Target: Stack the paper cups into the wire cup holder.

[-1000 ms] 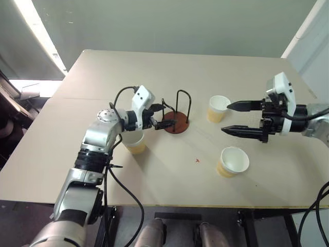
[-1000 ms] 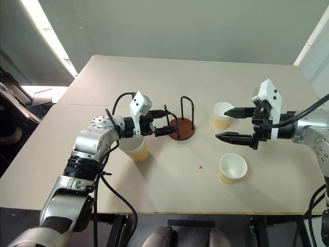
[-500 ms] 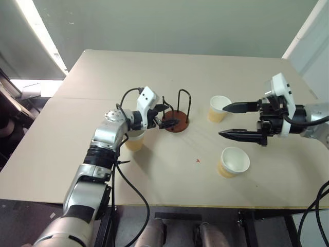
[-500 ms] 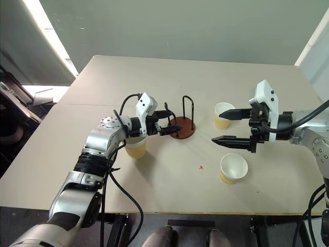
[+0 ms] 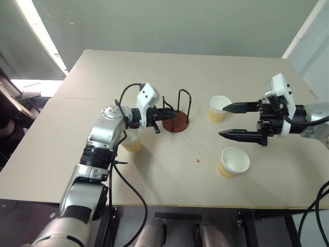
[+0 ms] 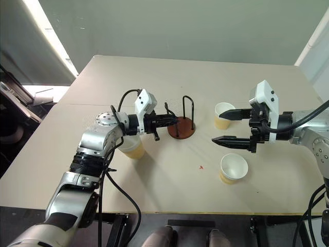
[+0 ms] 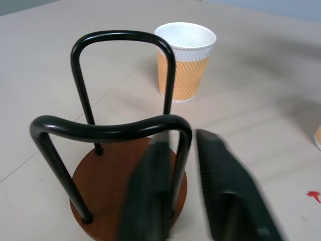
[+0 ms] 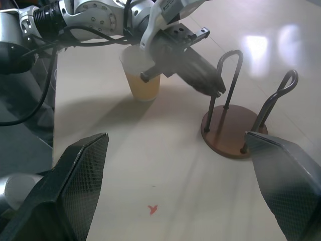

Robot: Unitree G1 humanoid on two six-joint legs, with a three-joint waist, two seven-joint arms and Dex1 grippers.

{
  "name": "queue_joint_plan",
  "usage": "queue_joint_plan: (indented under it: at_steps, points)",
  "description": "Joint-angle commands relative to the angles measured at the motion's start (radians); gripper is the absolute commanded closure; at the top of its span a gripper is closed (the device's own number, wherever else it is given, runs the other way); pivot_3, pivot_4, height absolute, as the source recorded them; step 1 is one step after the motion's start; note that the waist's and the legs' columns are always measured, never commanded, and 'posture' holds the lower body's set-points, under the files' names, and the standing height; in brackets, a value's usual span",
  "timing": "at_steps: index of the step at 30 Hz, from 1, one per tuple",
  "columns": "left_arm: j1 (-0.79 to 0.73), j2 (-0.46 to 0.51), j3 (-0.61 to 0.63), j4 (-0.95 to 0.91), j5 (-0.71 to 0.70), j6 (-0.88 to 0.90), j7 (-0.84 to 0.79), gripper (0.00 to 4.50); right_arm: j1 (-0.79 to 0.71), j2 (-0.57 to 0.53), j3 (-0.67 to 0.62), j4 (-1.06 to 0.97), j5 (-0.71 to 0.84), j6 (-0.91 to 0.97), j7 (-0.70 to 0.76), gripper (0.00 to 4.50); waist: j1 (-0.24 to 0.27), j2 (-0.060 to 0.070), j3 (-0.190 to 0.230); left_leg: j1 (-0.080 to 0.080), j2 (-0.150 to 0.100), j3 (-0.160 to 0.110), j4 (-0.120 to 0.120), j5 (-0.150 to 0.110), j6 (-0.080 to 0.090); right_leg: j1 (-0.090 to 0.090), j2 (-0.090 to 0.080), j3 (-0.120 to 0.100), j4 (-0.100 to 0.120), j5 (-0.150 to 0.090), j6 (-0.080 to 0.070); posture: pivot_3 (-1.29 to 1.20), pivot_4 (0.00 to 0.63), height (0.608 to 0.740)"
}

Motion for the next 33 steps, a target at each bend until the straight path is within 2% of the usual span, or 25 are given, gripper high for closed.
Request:
queue_joint_plan:
  at_steps: [1,9,18,23,28,33]
  points:
    - [0.003,0.013,0.008,-0.048,-0.011,0.010,-0.009,4.46,-0.006,-0.017,-0.023,-0.015,0.007,-0.013,0.010,0.00,0.000,0.000,0.000,0.000,0.000,0.000,0.000,0.000,0.000,0.000,0.000,0.000,0.000,0.000,0.000,0.00,0.150,0.740]
    - [-0.031,0.045,0.022,-0.065,-0.049,0.028,-0.081,4.46,0.006,-0.042,-0.039,-0.033,0.036,0.013,0.031,0.00,0.000,0.000,0.000,0.000,0.000,0.000,0.000,0.000,0.000,0.000,0.000,0.000,0.000,0.000,0.000,0.00,0.150,0.740]
    - [-0.015,0.201,-0.021,-0.307,-0.209,0.177,-0.371,4.46,0.065,-0.169,-0.142,-0.141,0.162,0.099,0.067,0.00,0.001,0.000,0.000,-0.001,0.000,0.000,-0.001,0.000,0.000,0.000,0.000,0.000,-0.001,0.000,0.000,0.00,0.150,0.740]
    - [-0.002,0.244,-0.088,-0.385,-0.228,0.199,-0.469,4.46,0.087,-0.210,-0.171,-0.170,0.201,0.114,0.067,0.00,0.000,0.000,0.000,0.000,0.000,0.000,-0.001,0.000,0.000,0.001,0.000,0.000,-0.001,0.000,0.000,0.00,0.150,0.740]
    - [-0.003,0.191,-0.141,-0.367,-0.215,0.192,-0.447,4.46,0.064,-0.219,-0.164,-0.160,0.199,0.105,0.042,0.00,0.000,0.000,0.000,0.001,0.000,0.000,-0.001,0.000,0.000,0.001,0.000,0.001,-0.001,0.000,0.000,0.00,0.150,0.740]
    - [0.007,0.141,-0.181,-0.317,-0.131,0.104,-0.391,4.46,0.058,-0.223,-0.160,-0.161,0.203,0.106,0.030,0.00,0.000,0.000,0.000,0.001,0.000,0.000,0.000,0.000,0.001,0.001,-0.001,0.001,0.000,0.000,0.000,0.00,0.150,0.740]
